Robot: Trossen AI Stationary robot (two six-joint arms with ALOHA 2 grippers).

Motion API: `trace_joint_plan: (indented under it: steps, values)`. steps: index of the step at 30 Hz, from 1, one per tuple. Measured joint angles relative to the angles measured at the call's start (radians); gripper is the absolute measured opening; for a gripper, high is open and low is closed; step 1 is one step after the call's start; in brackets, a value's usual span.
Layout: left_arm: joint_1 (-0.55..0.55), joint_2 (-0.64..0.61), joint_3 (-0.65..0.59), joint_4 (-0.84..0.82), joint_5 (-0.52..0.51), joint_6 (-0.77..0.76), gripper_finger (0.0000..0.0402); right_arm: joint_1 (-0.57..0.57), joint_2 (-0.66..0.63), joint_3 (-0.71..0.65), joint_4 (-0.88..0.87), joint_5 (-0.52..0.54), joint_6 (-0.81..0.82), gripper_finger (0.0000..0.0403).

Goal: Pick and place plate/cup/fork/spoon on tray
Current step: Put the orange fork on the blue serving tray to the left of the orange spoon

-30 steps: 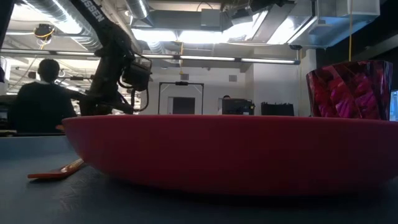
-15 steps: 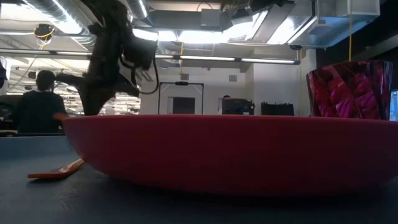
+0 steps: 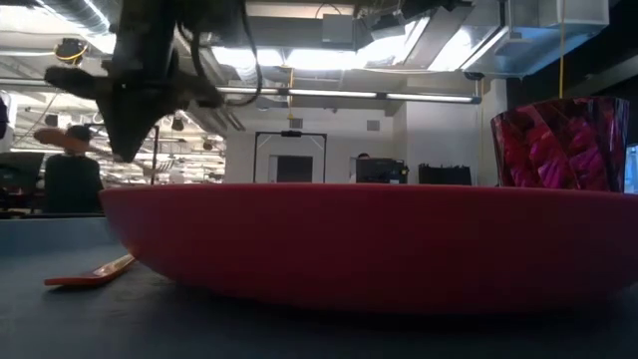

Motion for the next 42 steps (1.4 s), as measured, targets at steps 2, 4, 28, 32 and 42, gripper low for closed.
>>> trace_joint_plan:
  steps: [2,4,28,32,42]
  values:
    - [-0.054,0.008,0.028,0.006,-0.001,-0.059,0.0000,0.000,0.000,0.000,0.000,0.000,0.000,0.0090]
    - [-0.109,0.022,0.055,0.008,-0.001,-0.111,0.0000,0.000,0.000,0.000,0.000,0.000,0.000,0.0090]
    - [-0.388,0.312,0.086,0.379,0.177,-0.393,0.0000,0.000,0.000,0.000,0.000,0.001,0.000,0.0090]
    - [-0.390,0.332,0.086,0.414,0.177,-0.388,0.0000,0.000,0.000,0.000,0.000,0.001,0.001,0.0090]
    - [-0.389,0.332,0.086,0.410,0.179,-0.388,0.0036,0.000,0.000,0.000,0.000,0.001,-0.001,0.0090]
